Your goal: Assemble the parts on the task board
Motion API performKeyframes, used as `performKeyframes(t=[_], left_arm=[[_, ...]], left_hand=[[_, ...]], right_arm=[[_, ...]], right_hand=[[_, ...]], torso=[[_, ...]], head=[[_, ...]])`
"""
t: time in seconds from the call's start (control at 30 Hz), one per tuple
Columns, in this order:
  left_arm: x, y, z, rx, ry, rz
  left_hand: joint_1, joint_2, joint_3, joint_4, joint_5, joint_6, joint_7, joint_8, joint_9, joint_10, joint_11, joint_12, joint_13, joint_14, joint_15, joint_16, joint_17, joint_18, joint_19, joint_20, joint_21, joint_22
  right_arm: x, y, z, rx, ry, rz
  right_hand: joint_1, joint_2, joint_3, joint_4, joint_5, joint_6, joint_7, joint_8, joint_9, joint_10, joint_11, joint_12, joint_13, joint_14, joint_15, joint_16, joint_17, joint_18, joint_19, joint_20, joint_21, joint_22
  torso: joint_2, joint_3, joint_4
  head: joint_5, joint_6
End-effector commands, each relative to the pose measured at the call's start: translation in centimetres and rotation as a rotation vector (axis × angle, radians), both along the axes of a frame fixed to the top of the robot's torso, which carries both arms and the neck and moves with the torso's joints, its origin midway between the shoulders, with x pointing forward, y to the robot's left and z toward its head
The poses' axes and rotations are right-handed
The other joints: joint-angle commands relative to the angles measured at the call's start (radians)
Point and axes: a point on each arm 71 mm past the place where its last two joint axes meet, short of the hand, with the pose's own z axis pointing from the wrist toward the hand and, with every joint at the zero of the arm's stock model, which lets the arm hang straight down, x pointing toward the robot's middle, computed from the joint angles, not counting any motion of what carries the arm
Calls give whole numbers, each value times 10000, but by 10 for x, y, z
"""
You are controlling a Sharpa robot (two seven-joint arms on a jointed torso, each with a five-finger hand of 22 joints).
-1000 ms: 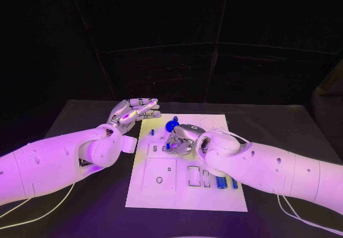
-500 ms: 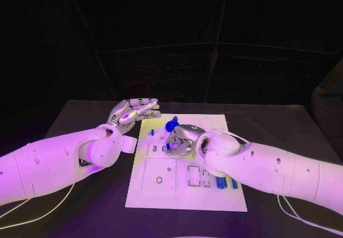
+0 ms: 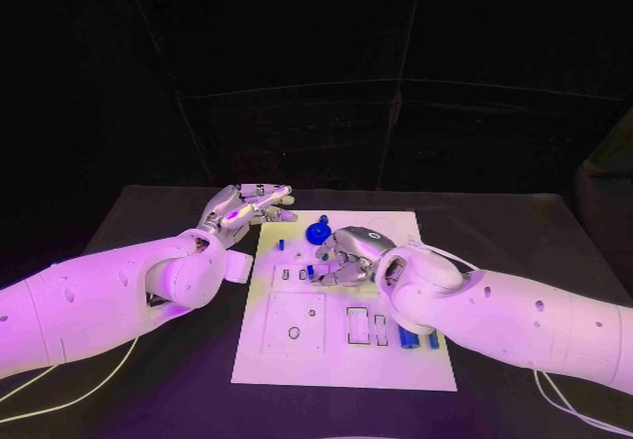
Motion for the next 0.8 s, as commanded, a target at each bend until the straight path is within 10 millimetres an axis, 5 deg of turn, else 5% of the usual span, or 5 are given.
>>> performKeyframes(t=[0.03,0.17,0.37,0.43,0.8], left_arm=[[1,-3,-6,1291,558,-903],[3,-5,-11,3257,1151,-2023],[9,-9,-18,6872,2489,-3151],[11,-11,-18,7954,2740,-3361],[24,-31,-12,11703,3203,-3879]], left_hand=[[-222,-1,-128,71,-83,337,-182,79,10,650,-268,136,69,1189,-381,593,515,72,996,-387,588,262],[-504,78,-208,350,-62,601,-512,106,25,1866,-710,633,391,2749,-876,1948,1542,61,2220,-887,1543,737],[-1645,587,-892,2065,-707,710,-920,856,265,2347,-1061,3270,2459,3080,-1235,10104,10251,24,2835,-1485,3709,2147],[-1728,471,-1227,2409,-628,729,-1039,1202,390,2183,-1148,4230,3209,3219,-1284,11078,11521,-52,2962,-1513,4712,3162],[-1548,649,-2063,2600,-841,254,-1138,2810,1193,940,-1306,7351,5972,3175,-1438,11572,12265,-341,3020,-1512,7087,5989]], right_arm=[[-5,-12,18,1588,-538,396],[1,-42,36,2583,482,-58],[19,-93,57,3369,1457,-1313],[23,-108,62,3449,1477,-1628],[33,-145,66,3159,1650,-2890]], right_hand=[[131,-28,-436,236,202,-89,-6,53,20,-8,19,102,52,778,81,-74,1414,-141,-39,62,-69,-76],[569,330,-564,251,566,411,-170,409,130,-516,-115,-412,-540,533,-31,-575,520,82,-606,-12,-581,-1241],[735,521,-665,224,694,590,-278,622,152,-700,-228,-676,-867,474,-141,-786,227,136,-734,-131,-786,-1593],[751,549,-680,224,693,580,-282,632,147,-703,-234,-690,-890,474,-149,-800,212,137,-733,-141,-800,-1609],[794,698,-848,281,757,546,-308,731,122,-836,-264,-930,-1204,407,-188,-1055,-147,193,-841,-190,-1009,-1973]], torso=[[-35,-3,-2],[-129,42,-56],[-261,82,-112],[-303,104,-116],[-421,199,-118]], head=[[17,43],[119,28],[185,-25],[223,-47],[311,-114]])
